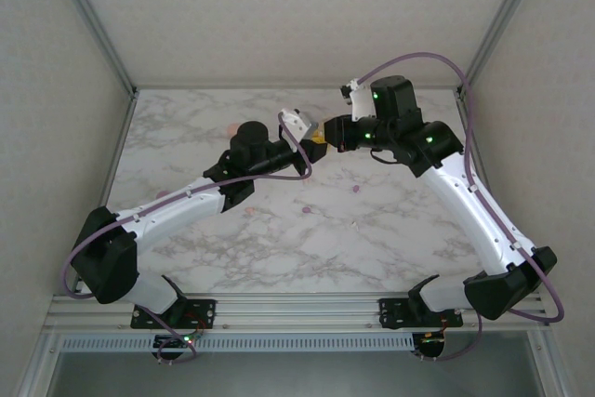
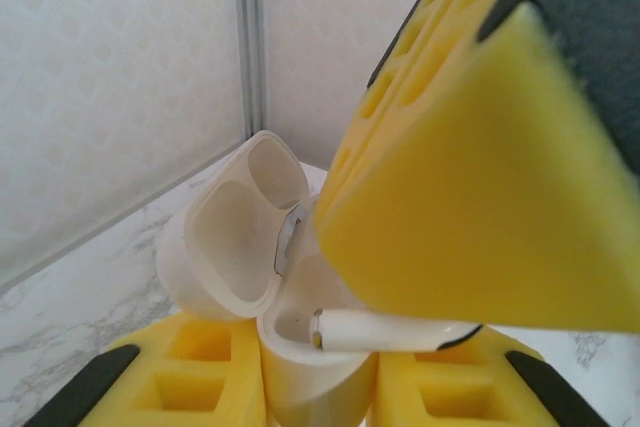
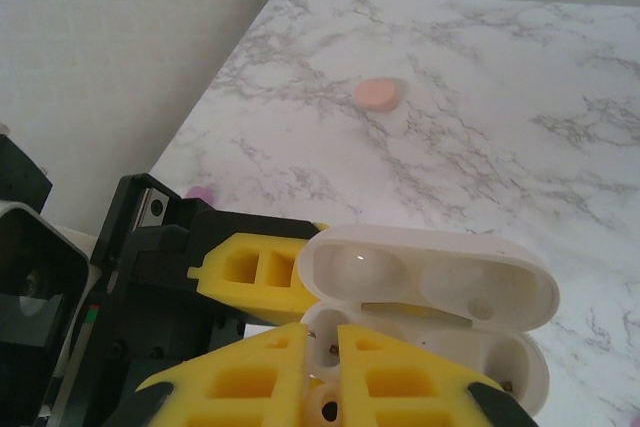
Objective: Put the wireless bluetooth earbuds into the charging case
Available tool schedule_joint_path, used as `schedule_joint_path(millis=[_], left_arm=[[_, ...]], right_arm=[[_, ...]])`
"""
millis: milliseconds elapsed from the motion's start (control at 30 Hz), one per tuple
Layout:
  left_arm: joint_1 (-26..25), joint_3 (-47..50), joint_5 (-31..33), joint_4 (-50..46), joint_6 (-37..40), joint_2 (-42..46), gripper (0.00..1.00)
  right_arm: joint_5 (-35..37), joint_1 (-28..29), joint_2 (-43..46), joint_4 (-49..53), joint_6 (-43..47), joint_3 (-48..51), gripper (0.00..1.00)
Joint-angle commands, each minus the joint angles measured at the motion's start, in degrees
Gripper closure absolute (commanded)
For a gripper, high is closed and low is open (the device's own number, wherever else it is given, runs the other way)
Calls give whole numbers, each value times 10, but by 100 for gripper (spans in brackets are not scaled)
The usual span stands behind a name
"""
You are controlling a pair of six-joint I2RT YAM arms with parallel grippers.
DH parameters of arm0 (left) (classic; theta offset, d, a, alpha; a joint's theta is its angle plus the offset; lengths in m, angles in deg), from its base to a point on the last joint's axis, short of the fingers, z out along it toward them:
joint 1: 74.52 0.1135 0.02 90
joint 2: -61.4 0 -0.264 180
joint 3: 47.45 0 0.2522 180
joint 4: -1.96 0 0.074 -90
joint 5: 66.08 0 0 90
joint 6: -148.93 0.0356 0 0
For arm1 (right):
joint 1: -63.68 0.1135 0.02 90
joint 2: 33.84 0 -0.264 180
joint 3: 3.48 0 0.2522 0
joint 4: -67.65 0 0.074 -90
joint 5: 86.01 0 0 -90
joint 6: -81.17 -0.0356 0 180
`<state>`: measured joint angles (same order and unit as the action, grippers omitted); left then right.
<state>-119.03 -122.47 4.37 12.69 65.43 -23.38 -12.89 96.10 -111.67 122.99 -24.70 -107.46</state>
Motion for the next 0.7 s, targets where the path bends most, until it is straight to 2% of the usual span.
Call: schedule_joint_path(millis=[0,200,300,400,533,667], left_arm=[[4,-7,-4,-9,53,15,82],[4,-13,3,-47,97,22,82],[5,-12,26,-57,95,22,82],[13,11,52,-42,83,33,82],[41,65,84,-8,45,66,83],[60,93,98,-19,48,108,82]], right_arm=[[-19,-7,13,27,-12,-14,88],[-38,-18,12,56,-25,-37,88],[-48,-24,21,54,-35,-38,88],[-27,-42,34,85,-43,-37,88],[-7,-105,75,119,-73,16,88],[11,-187,83,193,-93,97,87]])
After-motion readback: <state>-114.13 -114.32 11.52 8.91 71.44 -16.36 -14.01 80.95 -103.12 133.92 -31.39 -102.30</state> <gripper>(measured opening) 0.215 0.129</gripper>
